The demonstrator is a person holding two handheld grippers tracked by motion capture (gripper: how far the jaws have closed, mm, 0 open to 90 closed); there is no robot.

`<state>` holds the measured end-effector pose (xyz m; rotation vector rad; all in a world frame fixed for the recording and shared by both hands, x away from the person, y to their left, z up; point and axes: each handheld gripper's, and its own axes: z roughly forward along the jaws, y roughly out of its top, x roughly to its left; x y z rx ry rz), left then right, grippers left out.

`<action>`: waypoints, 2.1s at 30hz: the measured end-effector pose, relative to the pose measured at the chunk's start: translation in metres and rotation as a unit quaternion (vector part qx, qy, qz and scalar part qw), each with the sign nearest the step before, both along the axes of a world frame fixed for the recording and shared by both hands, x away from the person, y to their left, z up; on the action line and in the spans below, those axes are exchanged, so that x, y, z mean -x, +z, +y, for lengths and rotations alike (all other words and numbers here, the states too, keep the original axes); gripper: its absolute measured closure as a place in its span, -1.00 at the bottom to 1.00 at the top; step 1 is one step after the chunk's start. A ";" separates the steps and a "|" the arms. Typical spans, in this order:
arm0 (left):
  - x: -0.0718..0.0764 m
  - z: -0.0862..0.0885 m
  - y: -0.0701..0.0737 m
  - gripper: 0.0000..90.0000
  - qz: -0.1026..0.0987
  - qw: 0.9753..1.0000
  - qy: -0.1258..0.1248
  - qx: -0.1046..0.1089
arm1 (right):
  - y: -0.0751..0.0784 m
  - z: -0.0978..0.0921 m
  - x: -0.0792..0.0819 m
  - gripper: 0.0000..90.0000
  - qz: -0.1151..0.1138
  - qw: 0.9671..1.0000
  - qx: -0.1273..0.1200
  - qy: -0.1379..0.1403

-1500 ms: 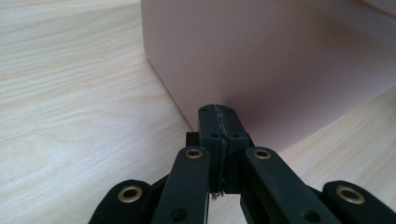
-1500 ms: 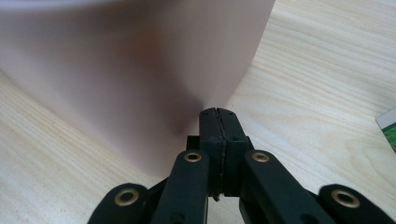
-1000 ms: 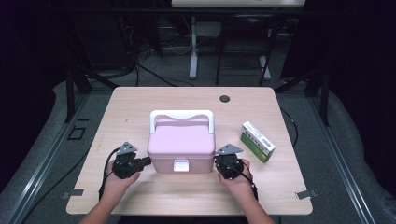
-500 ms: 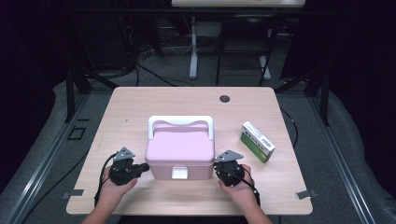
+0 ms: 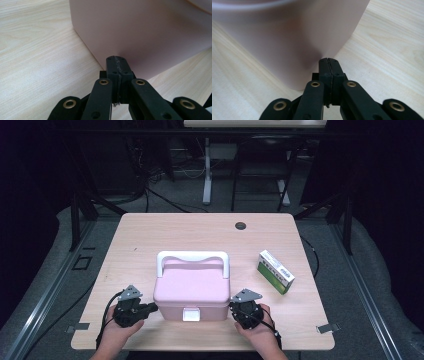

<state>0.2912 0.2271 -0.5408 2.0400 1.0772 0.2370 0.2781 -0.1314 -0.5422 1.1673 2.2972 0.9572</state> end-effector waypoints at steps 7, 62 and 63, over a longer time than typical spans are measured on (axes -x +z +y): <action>0.007 0.001 0.000 1.00 0.005 1.000 -0.005 0.002 | 0.000 0.000 0.010 1.00 0.002 1.000 0.002 0.007; 0.013 0.031 0.017 0.25 0.014 0.998 -0.009 0.056 | 0.013 -0.033 0.011 0.25 0.028 0.998 -0.051 0.014; 0.013 0.032 0.019 0.25 0.012 0.999 -0.011 0.052 | 0.015 -0.035 0.010 0.29 0.025 0.998 -0.053 0.020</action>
